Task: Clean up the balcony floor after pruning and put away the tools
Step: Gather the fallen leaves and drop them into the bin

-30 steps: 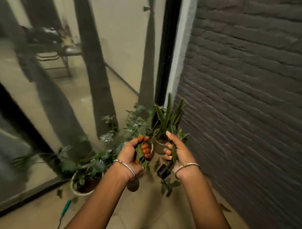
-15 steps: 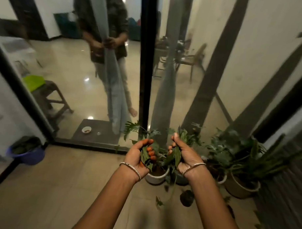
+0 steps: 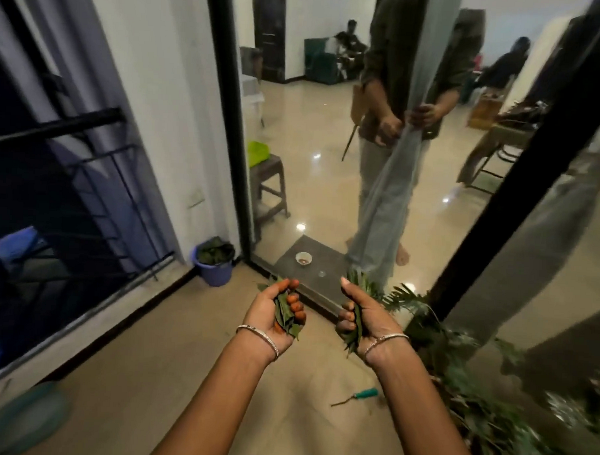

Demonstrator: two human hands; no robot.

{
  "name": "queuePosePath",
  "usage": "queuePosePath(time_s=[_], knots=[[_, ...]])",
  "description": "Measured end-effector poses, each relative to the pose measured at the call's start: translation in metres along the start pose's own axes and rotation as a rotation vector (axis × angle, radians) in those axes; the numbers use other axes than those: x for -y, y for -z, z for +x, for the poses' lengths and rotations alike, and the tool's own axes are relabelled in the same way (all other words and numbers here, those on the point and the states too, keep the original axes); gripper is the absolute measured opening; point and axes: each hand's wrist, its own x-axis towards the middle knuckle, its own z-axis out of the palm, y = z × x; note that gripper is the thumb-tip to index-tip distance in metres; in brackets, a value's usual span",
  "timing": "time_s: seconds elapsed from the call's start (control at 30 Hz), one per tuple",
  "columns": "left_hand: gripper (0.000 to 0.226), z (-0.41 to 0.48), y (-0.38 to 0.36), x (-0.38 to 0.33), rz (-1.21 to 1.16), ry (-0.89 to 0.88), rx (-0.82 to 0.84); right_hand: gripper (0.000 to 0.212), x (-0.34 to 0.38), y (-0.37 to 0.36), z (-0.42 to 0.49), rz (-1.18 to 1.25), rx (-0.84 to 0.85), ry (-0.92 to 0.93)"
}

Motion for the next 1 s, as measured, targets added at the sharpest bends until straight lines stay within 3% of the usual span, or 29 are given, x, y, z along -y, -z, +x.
queuePosePath(time_s=[0.33,0.5,0.83,1.0], knots=[[0.023,0.05,0.079,-0.123,-0.146,-0.098,-0.149,0.014,-0.035,-0.125,0.118,-0.125,0.063,-0.118],[0.022,0.092,0.118,-0.172,-0.229,-0.128,-0.242,0.022,-0.044,-0.166,0.183,-0.214,0.045,-0.161],[0.018,0.239,0.174,-0.322,-0.352,-0.111,-0.428,0.018,-0.055,-0.299,0.373,-0.233,-0.024,-0.236],[0.017,0.308,0.195,-0.396,-0.235,-0.079,-0.494,0.015,-0.059,-0.354,0.469,-0.254,-0.05,-0.259]])
